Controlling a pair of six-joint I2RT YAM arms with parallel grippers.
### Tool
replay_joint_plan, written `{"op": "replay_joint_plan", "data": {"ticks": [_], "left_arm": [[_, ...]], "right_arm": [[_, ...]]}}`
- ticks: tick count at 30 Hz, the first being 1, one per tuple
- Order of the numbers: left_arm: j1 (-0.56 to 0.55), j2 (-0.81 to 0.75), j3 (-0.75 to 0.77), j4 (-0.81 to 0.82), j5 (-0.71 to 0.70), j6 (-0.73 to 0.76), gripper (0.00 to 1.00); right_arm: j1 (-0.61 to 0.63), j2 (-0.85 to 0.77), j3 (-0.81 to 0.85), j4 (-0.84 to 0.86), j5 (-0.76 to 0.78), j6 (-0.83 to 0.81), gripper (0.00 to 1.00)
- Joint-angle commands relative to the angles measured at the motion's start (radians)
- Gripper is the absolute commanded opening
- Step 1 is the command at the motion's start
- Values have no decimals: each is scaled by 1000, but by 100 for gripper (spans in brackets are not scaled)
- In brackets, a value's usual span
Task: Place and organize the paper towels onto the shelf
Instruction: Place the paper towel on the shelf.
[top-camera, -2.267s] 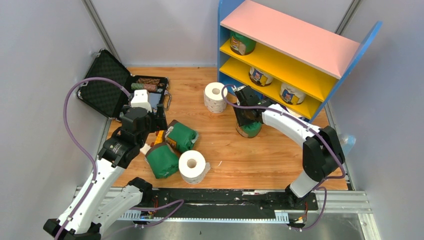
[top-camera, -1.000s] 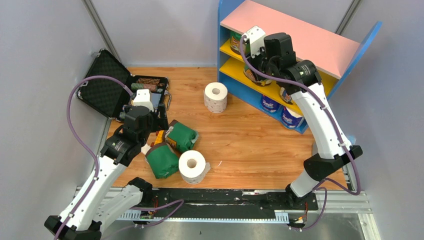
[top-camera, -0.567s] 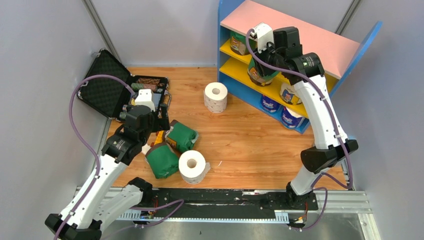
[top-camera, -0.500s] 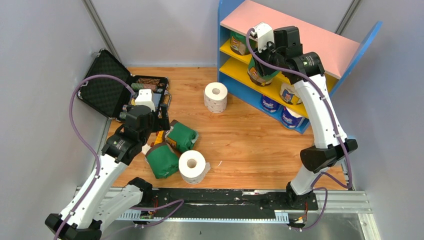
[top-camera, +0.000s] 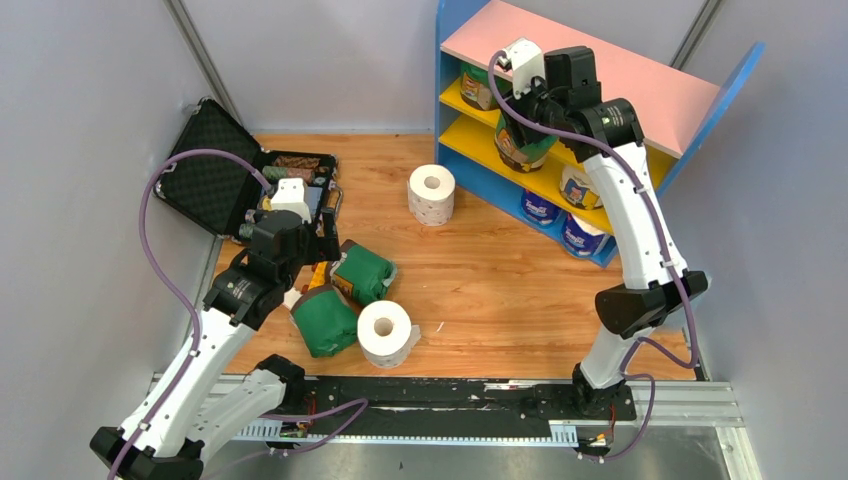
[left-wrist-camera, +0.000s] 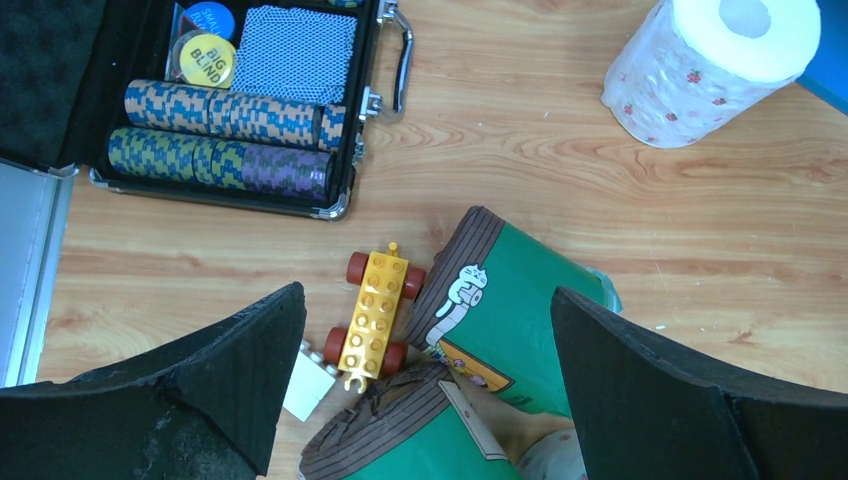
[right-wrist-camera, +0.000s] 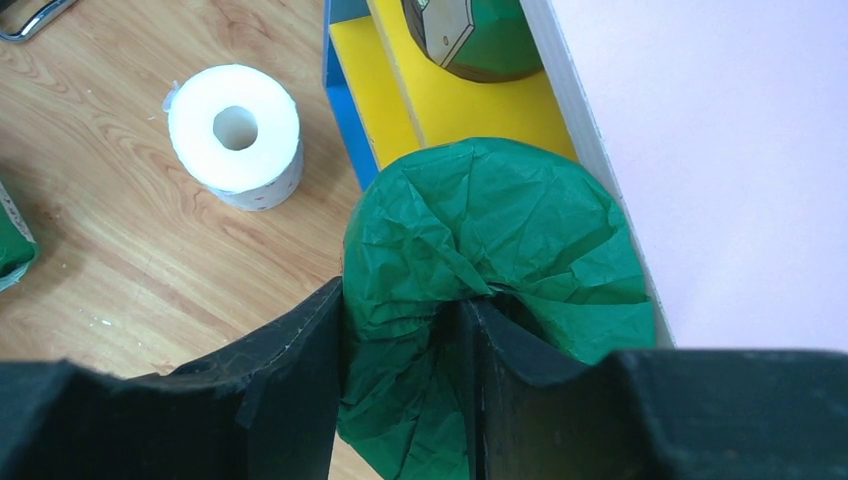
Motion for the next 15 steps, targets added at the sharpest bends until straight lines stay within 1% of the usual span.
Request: {"op": "replay_joint_plan", "data": {"ticks": [1, 4, 8, 11, 14, 15], "left_arm": [[5, 2, -4, 33, 1, 4, 100], [5, 3, -3, 33, 0, 5, 100], [5, 5, -3, 33, 0, 4, 100], [5, 5, -3, 33, -2, 5, 100], [5, 5, -2, 34, -3, 5, 100], [5, 5, -3, 34, -4, 5, 100]], "right_arm": [[-26, 0, 23, 124, 179, -70, 43], [-24, -18, 10, 147, 189, -82, 41], [-13, -55, -29, 188, 154, -125, 38], [-4, -64, -41, 207, 148, -151, 32], [0, -71, -52, 208, 91, -171, 27], [-67, -75, -59, 205, 62, -179, 26]]}}
